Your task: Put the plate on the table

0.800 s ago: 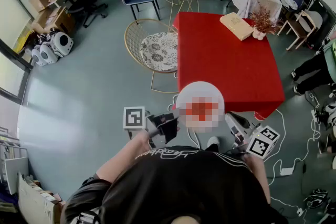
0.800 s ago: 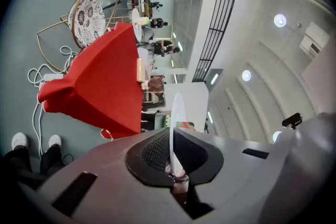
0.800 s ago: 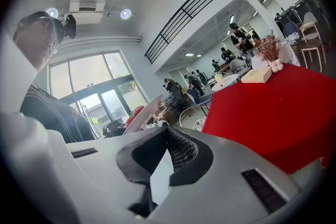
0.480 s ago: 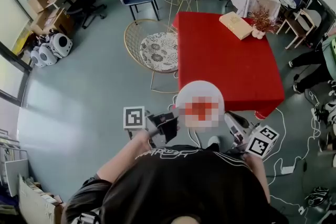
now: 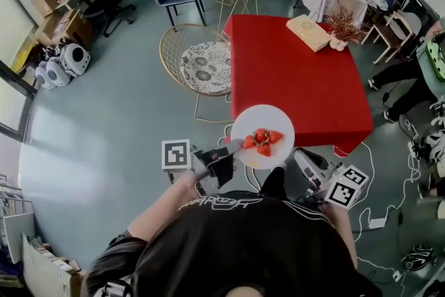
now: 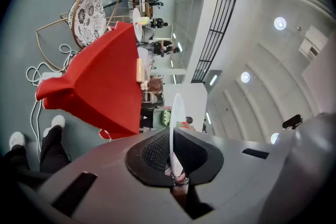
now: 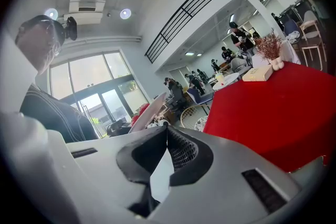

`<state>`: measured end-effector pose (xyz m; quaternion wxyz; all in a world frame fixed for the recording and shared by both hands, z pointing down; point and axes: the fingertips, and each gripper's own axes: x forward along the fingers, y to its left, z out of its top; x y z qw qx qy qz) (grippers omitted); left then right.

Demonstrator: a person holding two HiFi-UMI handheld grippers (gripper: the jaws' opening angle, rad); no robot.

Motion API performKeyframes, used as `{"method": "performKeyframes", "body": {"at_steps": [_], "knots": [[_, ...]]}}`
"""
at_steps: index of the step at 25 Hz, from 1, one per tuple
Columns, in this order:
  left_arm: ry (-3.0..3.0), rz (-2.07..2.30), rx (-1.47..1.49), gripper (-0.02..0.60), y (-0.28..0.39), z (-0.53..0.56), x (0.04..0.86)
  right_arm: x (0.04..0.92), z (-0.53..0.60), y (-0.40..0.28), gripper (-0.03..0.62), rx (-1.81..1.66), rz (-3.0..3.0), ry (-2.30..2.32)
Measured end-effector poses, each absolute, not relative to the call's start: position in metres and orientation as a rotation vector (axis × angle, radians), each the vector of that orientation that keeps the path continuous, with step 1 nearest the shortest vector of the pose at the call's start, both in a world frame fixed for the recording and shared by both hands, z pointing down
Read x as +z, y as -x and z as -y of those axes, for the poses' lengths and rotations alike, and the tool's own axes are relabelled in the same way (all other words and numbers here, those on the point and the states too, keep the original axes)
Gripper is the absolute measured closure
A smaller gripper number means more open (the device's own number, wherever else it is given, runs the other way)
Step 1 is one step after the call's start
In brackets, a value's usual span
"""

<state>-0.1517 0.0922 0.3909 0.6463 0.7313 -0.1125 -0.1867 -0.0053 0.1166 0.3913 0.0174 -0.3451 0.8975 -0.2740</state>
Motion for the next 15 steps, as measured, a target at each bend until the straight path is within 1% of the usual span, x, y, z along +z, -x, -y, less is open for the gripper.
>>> {"method": "performKeyframes", "body": {"at_steps": [6,15], "knots": [[-1.661,0.267,-0.431,0.566,0.148,-0.079,0.394,0.391,-0.102,0.006,0.586,-0.829,-2.826,1.043],[-1.643,0.294,-0.438,0.566,0.128,-0.038,0.395,0.394,-0.054,-0.016,0.586,-0.880,-2.801,1.020]]}}
